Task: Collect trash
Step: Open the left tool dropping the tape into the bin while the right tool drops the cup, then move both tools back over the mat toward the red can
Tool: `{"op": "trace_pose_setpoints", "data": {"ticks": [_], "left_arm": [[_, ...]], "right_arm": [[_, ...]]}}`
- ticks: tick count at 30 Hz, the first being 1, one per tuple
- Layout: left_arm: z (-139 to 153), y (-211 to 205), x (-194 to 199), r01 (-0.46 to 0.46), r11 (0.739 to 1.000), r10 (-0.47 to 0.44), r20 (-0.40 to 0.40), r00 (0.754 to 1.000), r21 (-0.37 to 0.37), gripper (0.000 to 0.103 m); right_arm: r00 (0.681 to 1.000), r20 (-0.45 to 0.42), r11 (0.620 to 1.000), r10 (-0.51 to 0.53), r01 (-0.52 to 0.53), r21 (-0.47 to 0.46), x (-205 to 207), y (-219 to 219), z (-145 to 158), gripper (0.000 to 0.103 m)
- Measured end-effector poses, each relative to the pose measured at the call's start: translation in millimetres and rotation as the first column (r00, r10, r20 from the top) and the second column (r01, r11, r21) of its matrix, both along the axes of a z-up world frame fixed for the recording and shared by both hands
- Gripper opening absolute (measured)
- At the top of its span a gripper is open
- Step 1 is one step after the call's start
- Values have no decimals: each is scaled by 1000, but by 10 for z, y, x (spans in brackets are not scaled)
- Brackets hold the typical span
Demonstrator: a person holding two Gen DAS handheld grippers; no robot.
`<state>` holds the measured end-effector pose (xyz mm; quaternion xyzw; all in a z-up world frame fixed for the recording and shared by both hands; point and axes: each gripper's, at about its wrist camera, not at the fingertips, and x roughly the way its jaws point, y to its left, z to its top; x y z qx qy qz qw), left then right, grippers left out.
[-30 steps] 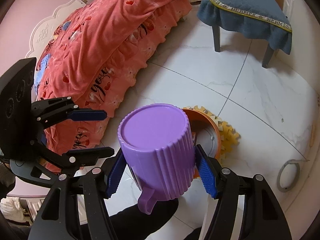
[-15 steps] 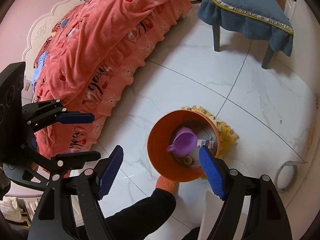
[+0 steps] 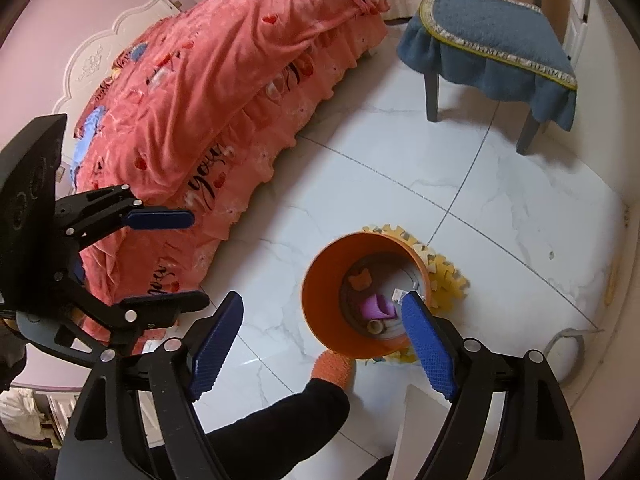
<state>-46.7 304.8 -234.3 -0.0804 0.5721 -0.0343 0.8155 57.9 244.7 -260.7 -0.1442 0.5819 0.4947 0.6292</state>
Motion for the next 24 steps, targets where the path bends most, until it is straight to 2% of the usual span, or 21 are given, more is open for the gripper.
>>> {"op": "trace_pose_setpoints", "data": {"ticks": [3,4,6,10,24], "left_arm": [[175,-67,7,4,1000,-4,16,1000,14,74],[208,-102,8,5,1000,-6,19,1000,16,82],[311,-162,9,7,1000,-8,34,999,28,87],[488,-313,42,19,998,-22,46,999,54,88],[1168,-969,160,102,987,-116,116,987,123,90]], "right_arm": [[1000,28,1000,4,-5,19,-16,-84,228,86],[999,39,1000,2,-3,28,-21,-122,314,87],[999,52,999,-2,-1,48,-26,-201,468,88],[995,92,997,-26,19,69,-19,-378,753,97],[980,170,986,-108,84,143,20,-1287,1582,98]]}}
